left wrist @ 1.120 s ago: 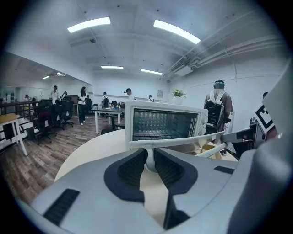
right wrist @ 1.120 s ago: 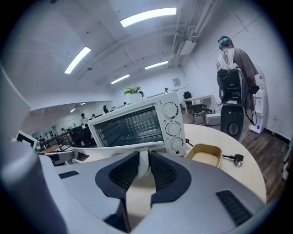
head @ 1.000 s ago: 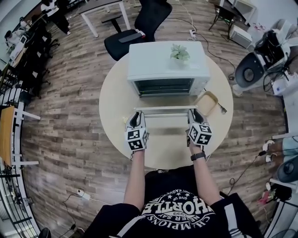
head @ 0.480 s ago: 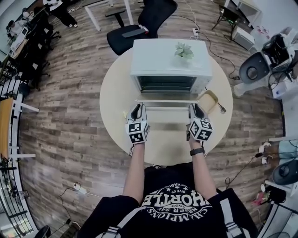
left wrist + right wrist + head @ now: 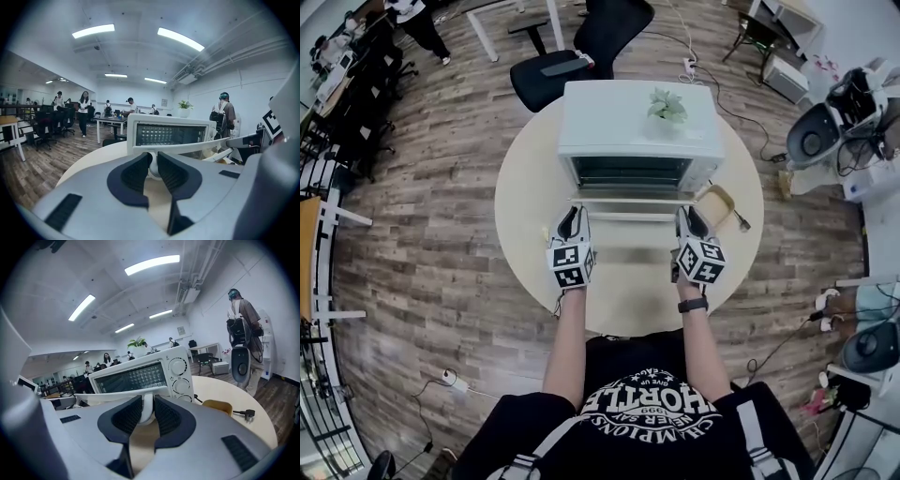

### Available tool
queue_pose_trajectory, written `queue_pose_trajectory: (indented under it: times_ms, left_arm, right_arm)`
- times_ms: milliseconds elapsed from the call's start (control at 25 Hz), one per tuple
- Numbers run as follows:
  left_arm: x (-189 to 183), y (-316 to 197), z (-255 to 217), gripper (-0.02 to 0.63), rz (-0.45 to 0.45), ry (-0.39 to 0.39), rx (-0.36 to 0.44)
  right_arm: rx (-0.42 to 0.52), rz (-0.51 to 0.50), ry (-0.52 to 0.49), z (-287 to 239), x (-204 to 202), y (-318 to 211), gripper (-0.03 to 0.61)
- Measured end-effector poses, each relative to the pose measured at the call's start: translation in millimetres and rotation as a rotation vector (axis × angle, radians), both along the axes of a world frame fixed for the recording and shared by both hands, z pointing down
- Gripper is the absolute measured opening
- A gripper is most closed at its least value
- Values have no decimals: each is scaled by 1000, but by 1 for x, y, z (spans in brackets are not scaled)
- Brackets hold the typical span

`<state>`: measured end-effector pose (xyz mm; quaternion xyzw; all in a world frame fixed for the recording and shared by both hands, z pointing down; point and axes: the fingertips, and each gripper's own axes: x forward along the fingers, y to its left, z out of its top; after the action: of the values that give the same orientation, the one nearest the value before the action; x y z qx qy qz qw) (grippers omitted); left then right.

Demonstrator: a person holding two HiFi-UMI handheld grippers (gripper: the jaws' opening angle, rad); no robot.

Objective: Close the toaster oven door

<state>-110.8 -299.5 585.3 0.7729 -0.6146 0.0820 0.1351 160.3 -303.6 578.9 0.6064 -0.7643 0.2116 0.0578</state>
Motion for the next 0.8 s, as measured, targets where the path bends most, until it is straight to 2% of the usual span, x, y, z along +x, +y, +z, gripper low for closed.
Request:
queue_pose_trajectory:
  times_ms: [800]
  left_arm:
    - [-2, -17, -14, 81, -3, 9, 9]
  right_arm:
    - [26, 0, -26, -14, -1, -16, 95]
